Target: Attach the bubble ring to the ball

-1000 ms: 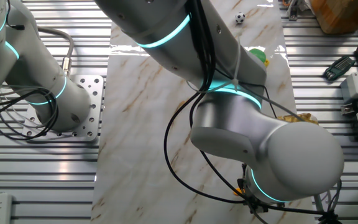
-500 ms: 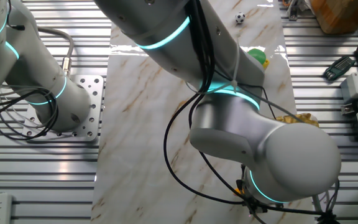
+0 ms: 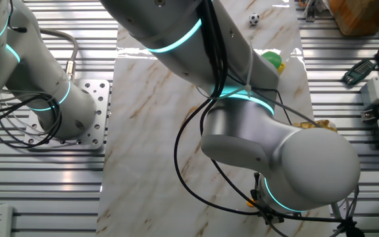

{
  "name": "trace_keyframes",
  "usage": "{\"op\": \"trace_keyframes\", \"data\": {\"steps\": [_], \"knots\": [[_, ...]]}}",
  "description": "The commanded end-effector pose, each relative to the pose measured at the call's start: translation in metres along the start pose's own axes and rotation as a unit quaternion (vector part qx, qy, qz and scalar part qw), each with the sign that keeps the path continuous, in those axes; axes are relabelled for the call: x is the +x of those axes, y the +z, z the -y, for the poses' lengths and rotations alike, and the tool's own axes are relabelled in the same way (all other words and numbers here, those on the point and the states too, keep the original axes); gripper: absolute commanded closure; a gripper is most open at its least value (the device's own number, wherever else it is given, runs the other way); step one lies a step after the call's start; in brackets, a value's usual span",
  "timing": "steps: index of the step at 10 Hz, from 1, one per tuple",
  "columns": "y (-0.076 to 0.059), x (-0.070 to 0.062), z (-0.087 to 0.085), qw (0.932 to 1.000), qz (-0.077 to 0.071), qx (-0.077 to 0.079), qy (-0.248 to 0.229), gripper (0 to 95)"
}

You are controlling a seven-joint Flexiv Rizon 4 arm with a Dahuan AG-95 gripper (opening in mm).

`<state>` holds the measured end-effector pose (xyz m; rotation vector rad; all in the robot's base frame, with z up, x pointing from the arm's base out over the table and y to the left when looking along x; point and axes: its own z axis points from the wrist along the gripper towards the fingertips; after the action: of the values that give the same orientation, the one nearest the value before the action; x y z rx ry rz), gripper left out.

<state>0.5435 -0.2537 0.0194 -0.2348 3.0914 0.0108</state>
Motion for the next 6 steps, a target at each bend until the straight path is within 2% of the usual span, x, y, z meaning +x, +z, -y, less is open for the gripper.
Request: {"op": "trace_keyframes", "data": {"steps": [1,6], "knots": [[0.0005,0.0003,-0.0001,1.0,-0.001,0.0,-0.001,76.0],[0.0031,0.0005,0.0002,1.0,0.0,0.0,-0.006,76.0]]}}
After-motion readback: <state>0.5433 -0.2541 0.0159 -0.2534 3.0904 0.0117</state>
